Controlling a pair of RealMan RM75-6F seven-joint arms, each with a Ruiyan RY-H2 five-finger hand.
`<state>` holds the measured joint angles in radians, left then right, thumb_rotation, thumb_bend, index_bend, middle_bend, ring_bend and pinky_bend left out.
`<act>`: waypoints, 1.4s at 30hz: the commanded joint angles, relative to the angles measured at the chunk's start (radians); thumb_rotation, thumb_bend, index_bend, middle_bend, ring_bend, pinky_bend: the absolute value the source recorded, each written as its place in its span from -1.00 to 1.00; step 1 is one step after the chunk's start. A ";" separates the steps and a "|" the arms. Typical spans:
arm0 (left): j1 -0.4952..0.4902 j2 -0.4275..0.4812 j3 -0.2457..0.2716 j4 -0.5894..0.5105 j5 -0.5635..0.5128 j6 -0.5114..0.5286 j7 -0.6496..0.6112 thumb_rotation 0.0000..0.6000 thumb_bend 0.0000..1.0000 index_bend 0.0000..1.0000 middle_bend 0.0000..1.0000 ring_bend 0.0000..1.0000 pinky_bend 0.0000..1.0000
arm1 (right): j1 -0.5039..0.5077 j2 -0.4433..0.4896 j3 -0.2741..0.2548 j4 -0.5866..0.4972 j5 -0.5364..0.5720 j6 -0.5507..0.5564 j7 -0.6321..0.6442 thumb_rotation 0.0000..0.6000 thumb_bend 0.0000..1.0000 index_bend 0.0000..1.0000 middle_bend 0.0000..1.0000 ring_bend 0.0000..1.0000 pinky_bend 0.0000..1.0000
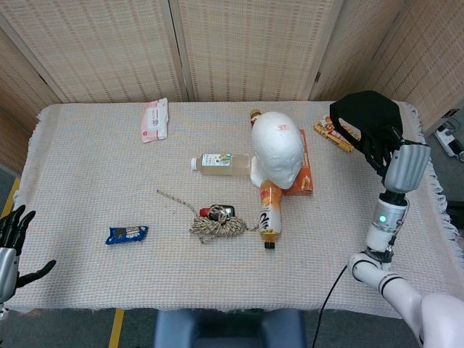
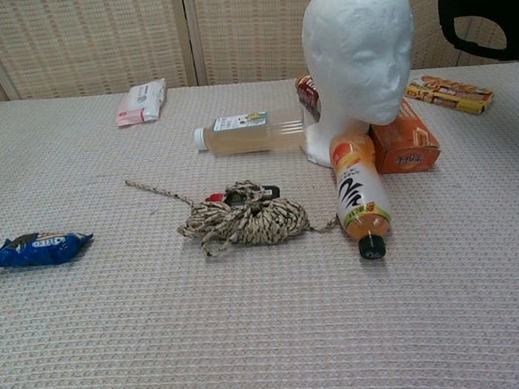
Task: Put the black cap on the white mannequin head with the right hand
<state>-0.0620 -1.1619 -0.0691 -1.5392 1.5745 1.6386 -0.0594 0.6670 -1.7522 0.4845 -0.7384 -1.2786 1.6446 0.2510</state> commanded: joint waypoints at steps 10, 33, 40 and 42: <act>-0.006 -0.013 -0.001 0.003 -0.006 -0.015 0.021 1.00 -0.76 -1.00 -1.00 -1.00 -0.74 | 0.162 0.036 -0.089 -0.193 -0.194 0.005 -0.322 1.00 -0.19 0.49 1.00 1.00 1.00; -0.013 -0.024 0.005 0.000 -0.004 -0.032 0.046 1.00 -0.76 -1.00 -1.00 -1.00 -0.74 | 0.086 -0.051 -0.276 -0.025 -0.299 -0.012 -0.266 1.00 -0.18 0.48 1.00 1.00 1.00; -0.013 -0.019 0.004 -0.006 -0.012 -0.036 0.041 1.00 -0.76 -1.00 -1.00 -1.00 -0.74 | 0.046 -0.043 -0.304 -0.004 -0.298 -0.027 -0.274 1.00 -0.43 -0.64 1.00 1.00 1.00; -0.013 -0.016 0.003 -0.007 -0.015 -0.038 0.038 1.00 -0.76 -1.00 -1.00 -1.00 -0.74 | 0.038 -0.029 -0.307 -0.013 -0.303 -0.020 -0.281 1.00 -0.52 -0.87 1.00 1.00 1.00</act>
<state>-0.0747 -1.1785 -0.0663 -1.5464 1.5602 1.6012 -0.0211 0.7123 -1.7902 0.1820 -0.7450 -1.5782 1.6209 -0.0231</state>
